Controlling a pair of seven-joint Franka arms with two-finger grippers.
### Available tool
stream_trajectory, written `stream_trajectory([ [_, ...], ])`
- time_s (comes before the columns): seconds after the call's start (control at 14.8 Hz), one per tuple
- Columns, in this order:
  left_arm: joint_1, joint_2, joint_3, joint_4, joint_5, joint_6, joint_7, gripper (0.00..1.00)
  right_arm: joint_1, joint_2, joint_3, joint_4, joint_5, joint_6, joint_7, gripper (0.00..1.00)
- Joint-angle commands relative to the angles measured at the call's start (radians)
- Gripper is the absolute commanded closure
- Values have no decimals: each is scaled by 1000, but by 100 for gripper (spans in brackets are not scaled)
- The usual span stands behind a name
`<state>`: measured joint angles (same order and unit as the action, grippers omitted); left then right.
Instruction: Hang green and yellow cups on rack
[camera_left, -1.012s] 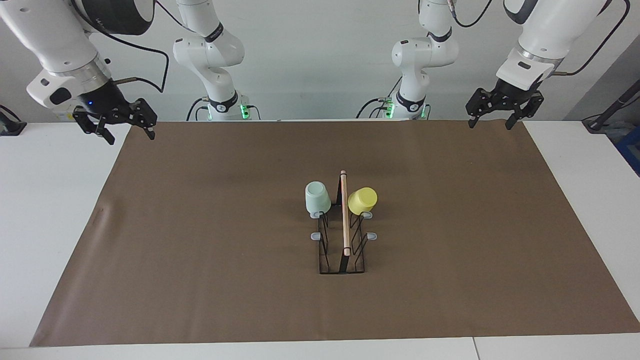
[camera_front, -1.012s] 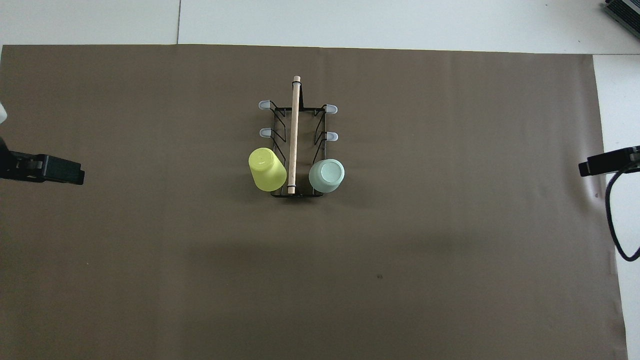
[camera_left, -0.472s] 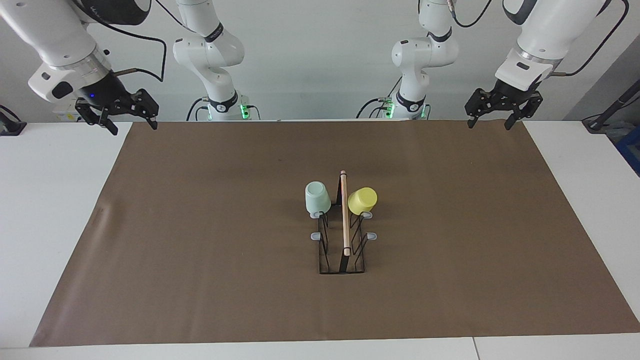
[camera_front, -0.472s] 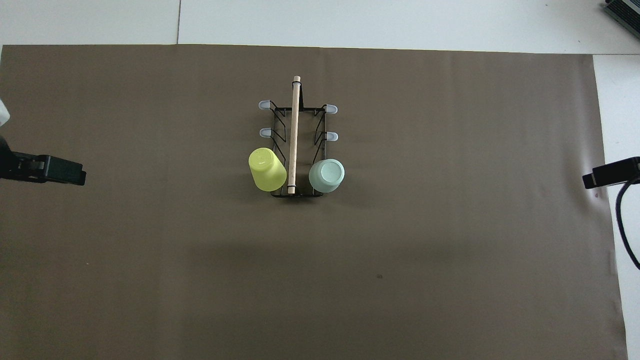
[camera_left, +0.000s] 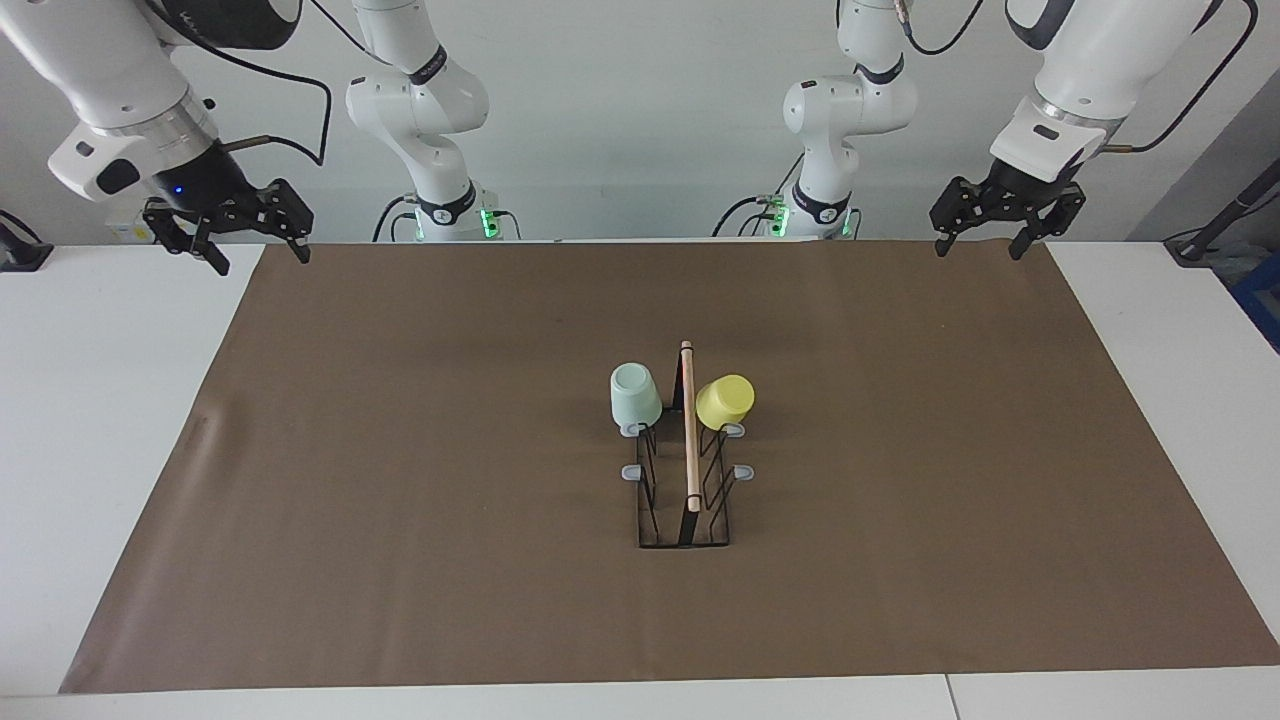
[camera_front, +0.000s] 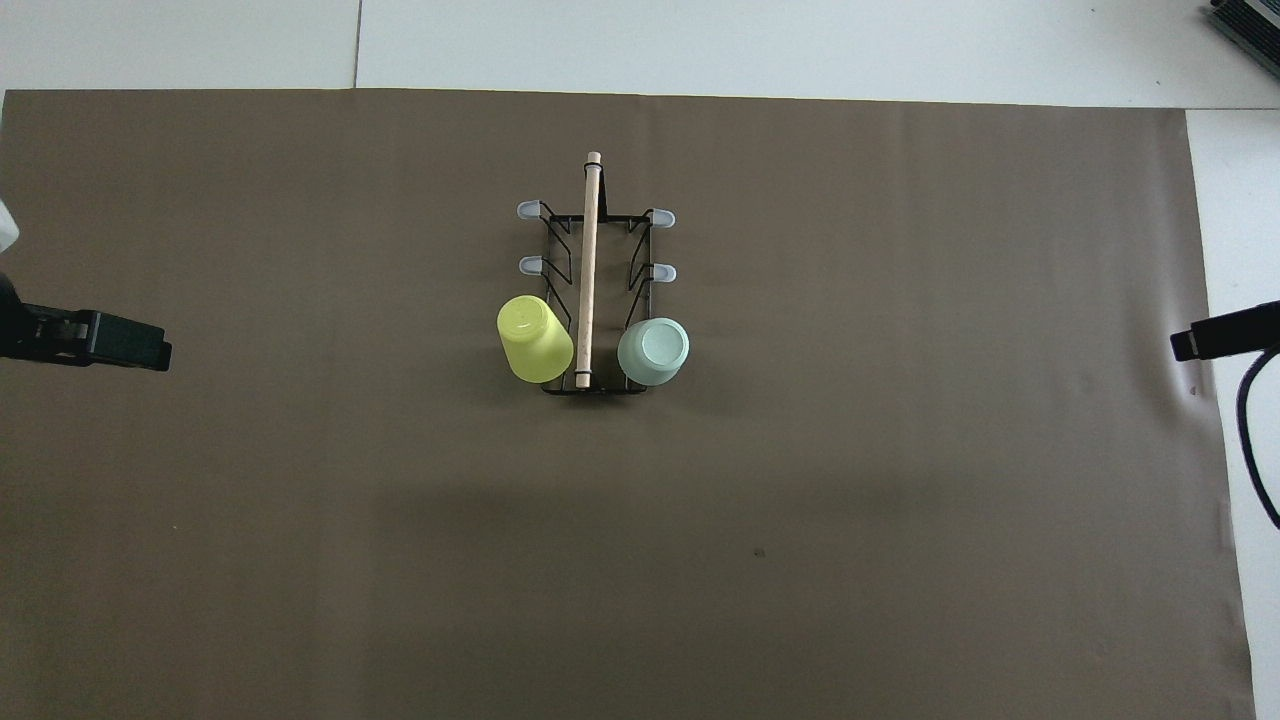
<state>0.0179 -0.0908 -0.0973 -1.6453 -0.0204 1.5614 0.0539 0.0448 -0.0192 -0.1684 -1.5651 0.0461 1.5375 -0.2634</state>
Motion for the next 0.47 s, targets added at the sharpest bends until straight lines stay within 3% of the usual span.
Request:
stream_trajectory([
  [0.0,2,-35,2,-44,-12,23,1,0,-10,5,3,13,3,12,-27,0],
  [0.4,2,-35,2,-45,-12,22,6,0,-3,4,4,-3,3,12,-37,0],
])
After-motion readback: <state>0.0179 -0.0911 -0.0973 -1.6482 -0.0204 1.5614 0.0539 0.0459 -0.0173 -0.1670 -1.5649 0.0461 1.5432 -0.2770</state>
